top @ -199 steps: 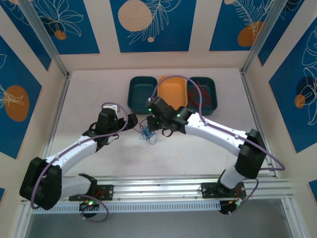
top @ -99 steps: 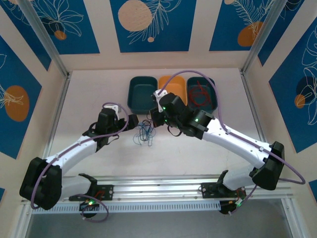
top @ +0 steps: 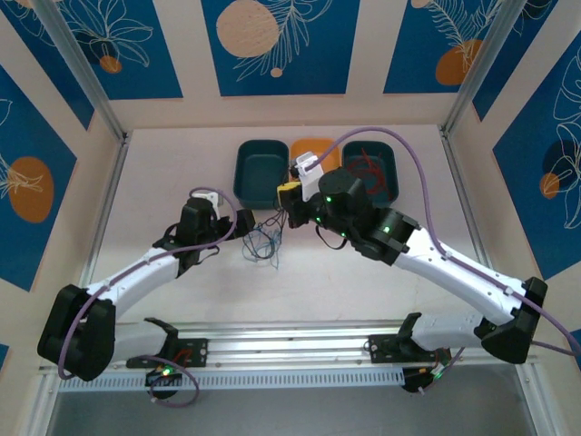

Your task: Untangle the cables

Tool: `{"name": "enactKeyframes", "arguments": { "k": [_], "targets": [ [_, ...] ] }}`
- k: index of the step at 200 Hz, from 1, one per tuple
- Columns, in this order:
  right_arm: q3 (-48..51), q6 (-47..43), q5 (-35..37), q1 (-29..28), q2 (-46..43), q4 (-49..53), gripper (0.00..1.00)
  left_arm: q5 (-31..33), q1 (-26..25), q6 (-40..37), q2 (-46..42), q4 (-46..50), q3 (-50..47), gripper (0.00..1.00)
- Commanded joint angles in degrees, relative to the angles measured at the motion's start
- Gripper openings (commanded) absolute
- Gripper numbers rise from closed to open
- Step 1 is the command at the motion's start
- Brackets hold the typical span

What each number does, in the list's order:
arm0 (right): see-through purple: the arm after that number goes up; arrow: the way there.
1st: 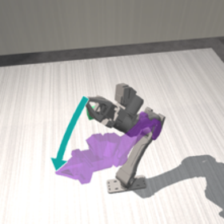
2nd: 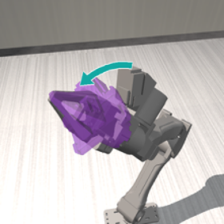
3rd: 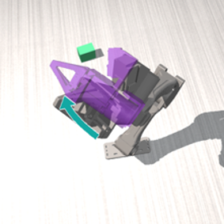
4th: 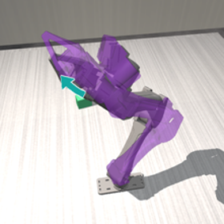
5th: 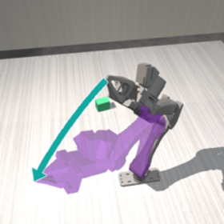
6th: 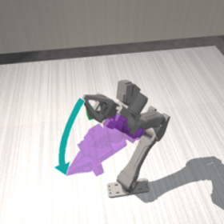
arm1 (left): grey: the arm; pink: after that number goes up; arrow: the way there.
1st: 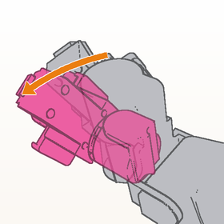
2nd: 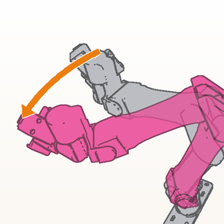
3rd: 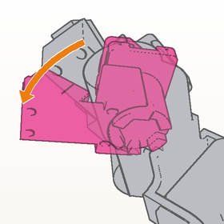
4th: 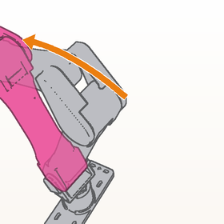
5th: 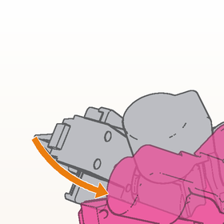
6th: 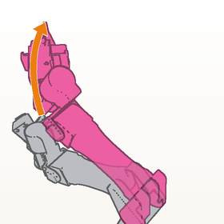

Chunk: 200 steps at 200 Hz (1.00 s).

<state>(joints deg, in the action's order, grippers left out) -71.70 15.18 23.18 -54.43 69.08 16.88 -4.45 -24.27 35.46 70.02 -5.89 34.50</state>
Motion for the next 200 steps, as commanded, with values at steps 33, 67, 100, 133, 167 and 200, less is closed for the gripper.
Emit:
{"name": "enactKeyframes", "arguments": {
  "k": [33,67,100,133,167,200],
  "targets": [
    [1.7,-1.8,-4.7,0.4,-4.9,-4.7,0.0,-1.1,0.3,-1.0,-0.3,-1.8,0.8,1.0],
    [2.0,1.3,-5.6,2.2,-6.2,-4.1,0.0,-3.1,0.3,-5.4,-3.5,-5.2,0.0,1.0],
    [2.2,11.3,-6.3,6.5,-6.1,-2.2,0.0,-11.4,-0.3,-10.7,-8.4,-18.5,-4.4,1.0],
    [3.0,18.8,-9.6,10.3,-6.6,-3.1,0.0,-14.3,-5.3,-22.3,-9.7,-27.5,-8.6,0.98],
    [3.0,22.4,-12.3,12.1,-6.5,-3.1,0.0,-10.1,-11.3,-31.9,-4.2,-40.1,-11.4,0.95],
    [2.5,23.9,-13.9,12.3,-6.3,-3.0,0.0,-9.6,-12.9,-35.2,5.1,-49.2,-8.2,0.93]
  ]
}}
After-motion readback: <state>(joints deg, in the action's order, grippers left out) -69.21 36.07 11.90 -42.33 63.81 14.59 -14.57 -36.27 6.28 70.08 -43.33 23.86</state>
